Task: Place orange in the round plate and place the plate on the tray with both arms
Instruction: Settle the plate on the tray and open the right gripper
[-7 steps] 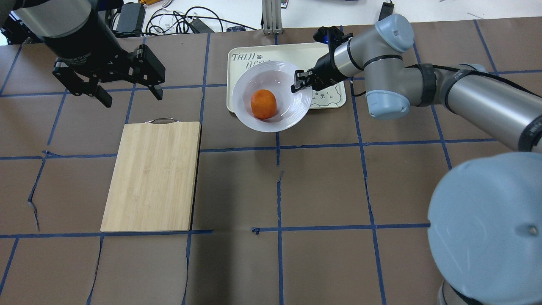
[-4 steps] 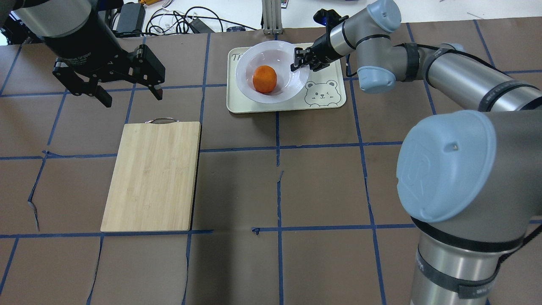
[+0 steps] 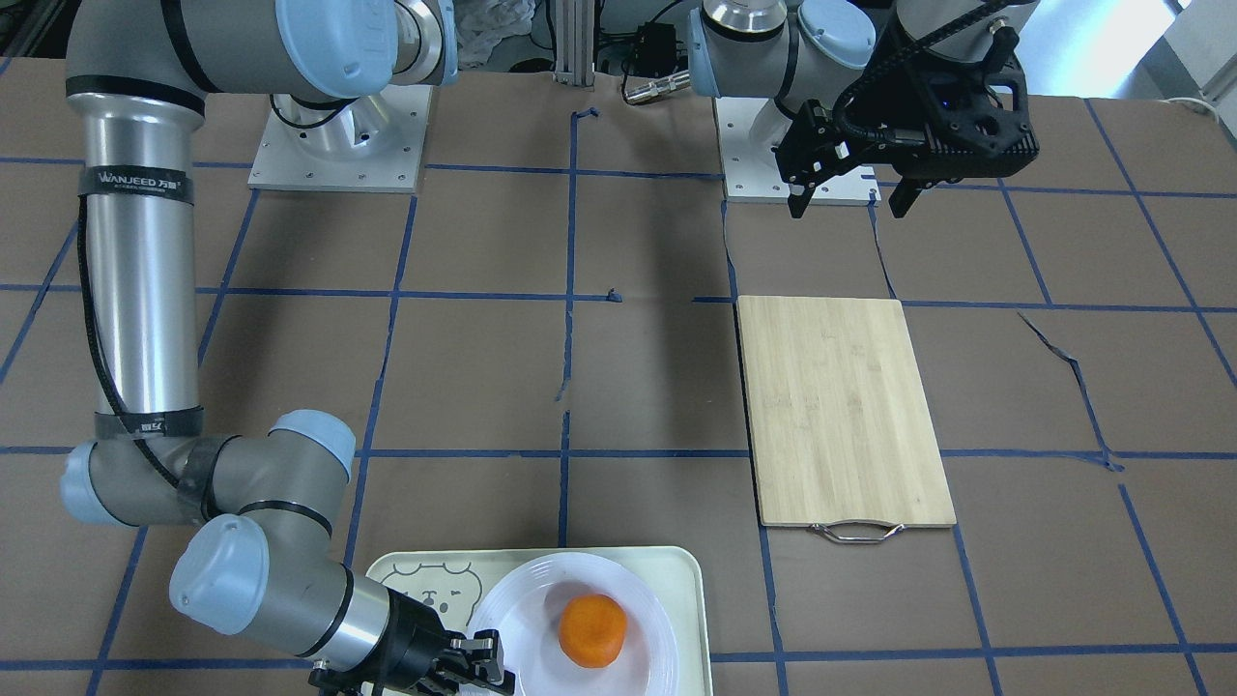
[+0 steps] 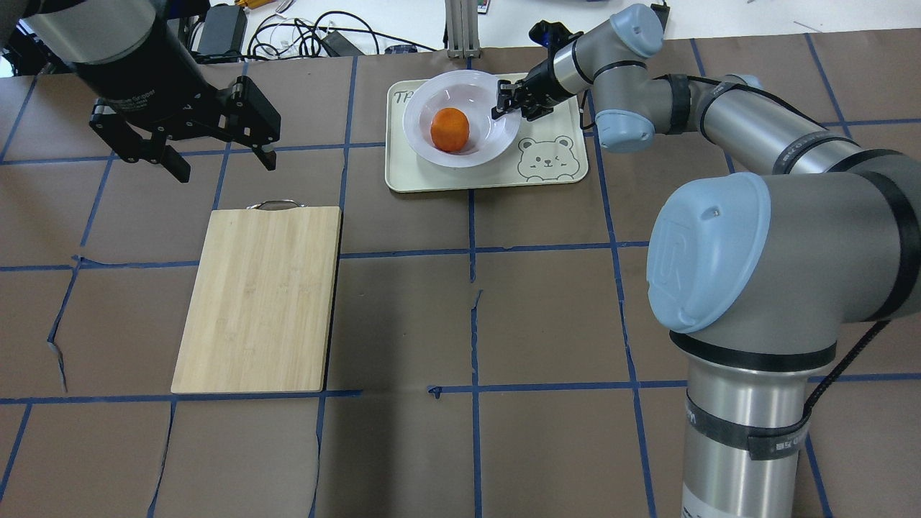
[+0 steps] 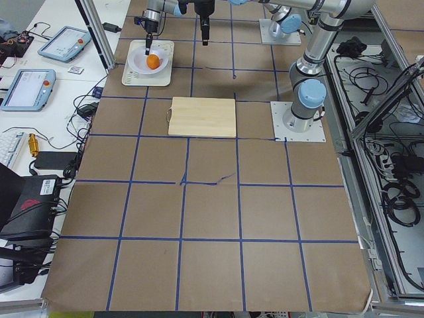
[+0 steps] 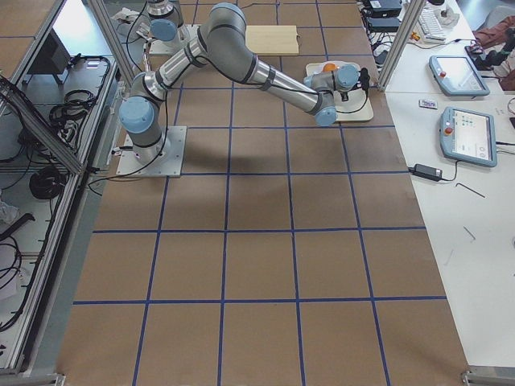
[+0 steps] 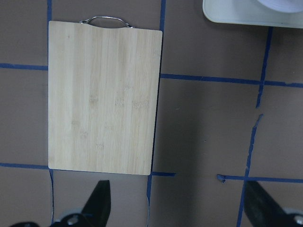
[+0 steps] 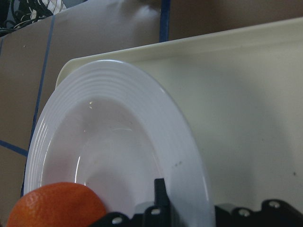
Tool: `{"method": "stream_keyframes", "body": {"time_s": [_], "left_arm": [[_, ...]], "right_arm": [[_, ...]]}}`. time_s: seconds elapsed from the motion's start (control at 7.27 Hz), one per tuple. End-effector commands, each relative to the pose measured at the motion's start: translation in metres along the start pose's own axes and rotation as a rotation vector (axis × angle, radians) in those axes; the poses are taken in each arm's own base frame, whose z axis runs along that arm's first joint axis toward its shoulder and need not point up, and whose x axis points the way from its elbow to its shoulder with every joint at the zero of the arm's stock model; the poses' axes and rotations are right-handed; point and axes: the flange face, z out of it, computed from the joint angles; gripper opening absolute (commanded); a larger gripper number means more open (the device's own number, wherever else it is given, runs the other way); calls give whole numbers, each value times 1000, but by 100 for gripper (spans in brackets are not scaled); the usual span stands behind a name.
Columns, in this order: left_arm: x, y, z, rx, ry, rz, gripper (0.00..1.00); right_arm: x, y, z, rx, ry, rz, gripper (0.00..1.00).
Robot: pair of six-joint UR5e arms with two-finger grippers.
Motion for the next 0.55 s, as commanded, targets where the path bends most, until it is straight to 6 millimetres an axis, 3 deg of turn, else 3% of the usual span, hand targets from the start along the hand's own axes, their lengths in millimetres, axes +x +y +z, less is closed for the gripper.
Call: {"method": "stream_keyframes", "body": {"time_s": [0.0, 0.14, 0.28, 0.41], "left_arm": [[-2, 0, -2, 6, -17, 0, 100], [-4, 0, -2, 14, -45, 0, 100], [-5, -1, -2, 15, -53, -3, 100], [-5, -1, -1, 13, -55, -5, 100]], "right_arm": [[3, 1, 3, -3, 13, 4, 59], [7, -3, -4, 8, 16, 7, 88], [16, -8, -17, 25, 21, 21, 100], [22, -17, -36, 53, 28, 22, 100]]}}
